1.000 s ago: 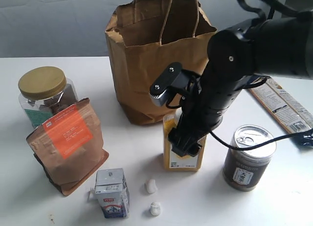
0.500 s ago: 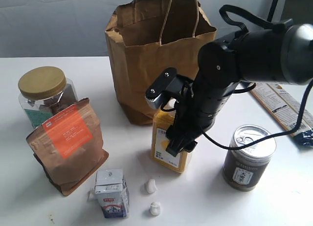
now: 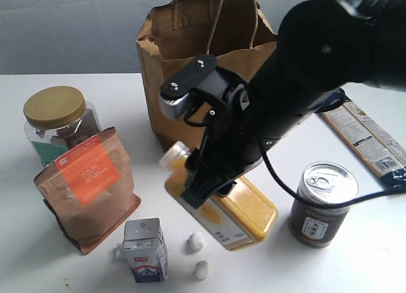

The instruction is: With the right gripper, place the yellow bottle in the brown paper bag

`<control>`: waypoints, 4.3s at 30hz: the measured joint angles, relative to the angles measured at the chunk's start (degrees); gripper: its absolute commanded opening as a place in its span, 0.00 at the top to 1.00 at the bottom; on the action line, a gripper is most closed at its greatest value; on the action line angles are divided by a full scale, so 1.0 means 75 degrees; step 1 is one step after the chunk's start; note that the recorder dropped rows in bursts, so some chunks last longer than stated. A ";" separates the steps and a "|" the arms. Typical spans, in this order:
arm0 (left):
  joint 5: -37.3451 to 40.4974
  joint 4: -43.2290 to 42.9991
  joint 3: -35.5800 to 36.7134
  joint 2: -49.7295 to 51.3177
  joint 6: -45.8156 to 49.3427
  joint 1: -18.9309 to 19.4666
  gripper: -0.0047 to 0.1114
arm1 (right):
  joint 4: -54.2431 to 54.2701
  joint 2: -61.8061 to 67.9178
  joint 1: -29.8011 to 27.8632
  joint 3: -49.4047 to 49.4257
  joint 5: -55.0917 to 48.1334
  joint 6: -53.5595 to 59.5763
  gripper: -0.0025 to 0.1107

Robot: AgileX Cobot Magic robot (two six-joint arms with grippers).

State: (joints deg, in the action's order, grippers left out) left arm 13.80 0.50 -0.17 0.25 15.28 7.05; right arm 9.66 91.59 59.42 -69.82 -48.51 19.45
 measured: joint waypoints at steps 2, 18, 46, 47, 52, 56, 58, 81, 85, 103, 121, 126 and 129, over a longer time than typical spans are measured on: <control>0.0000 0.0000 0.0000 0.0000 0.0000 0.0000 0.96 | -0.0054 -0.0398 0.0369 0.0000 0.0199 -0.0232 0.98; 0.0000 0.0000 0.0000 0.0000 0.0000 0.0000 0.96 | -0.1542 -0.1260 0.0962 0.0016 0.2277 -0.1773 0.98; 0.0000 0.0000 0.0000 0.0000 0.0000 0.0000 0.96 | -0.0620 -0.1032 -0.1065 0.0016 0.8414 -0.1834 0.98; 0.0000 0.0000 0.0000 0.0000 0.0000 0.0000 0.96 | -0.0620 -0.0942 -0.1065 0.0016 0.8471 -0.1877 0.98; 0.0000 0.0000 0.0000 0.0000 0.0000 0.0000 0.96 | -0.0765 -0.0406 -0.1065 0.0028 0.8868 -0.2337 0.98; 0.0000 0.0000 0.0000 0.0000 0.0000 0.0000 0.96 | -0.0800 -0.0062 -0.1065 -0.0002 0.9251 -0.2424 0.98; 0.0000 0.0000 0.0000 0.0000 0.0000 0.0000 0.96 | -0.0815 0.0142 -0.1065 -0.0171 0.9282 -0.2508 0.98; 0.0000 0.0000 0.0000 0.0000 0.0000 0.0000 0.96 | -0.1192 0.2420 -0.1065 -0.1663 0.9526 -0.1870 0.81; 0.0000 0.0000 0.0000 0.0000 0.0000 0.0000 0.96 | -0.1205 0.2425 -0.1065 -0.1663 0.9282 -0.1855 0.53; 0.0000 0.0000 0.0000 0.0000 0.0000 0.0000 0.96 | -0.0929 0.2284 -0.1065 -0.1755 0.9738 -0.1865 0.48; 0.0000 0.0000 0.0000 0.0000 0.0000 0.0000 0.96 | -0.0529 -0.1497 0.0820 0.0674 0.6778 -0.2123 0.98; 0.0000 0.0000 0.0000 0.0000 0.0000 0.0000 0.96 | -0.0268 -0.2567 0.0820 0.2480 0.7061 -0.2123 0.98; 0.0000 0.0000 0.0000 0.0000 0.0000 0.0000 0.96 | -0.0204 -0.2942 0.0820 0.3227 0.7109 -0.2102 0.98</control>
State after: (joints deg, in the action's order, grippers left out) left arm 13.80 0.50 -0.17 0.25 15.28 7.05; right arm 8.13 69.53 65.57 -45.62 4.81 3.69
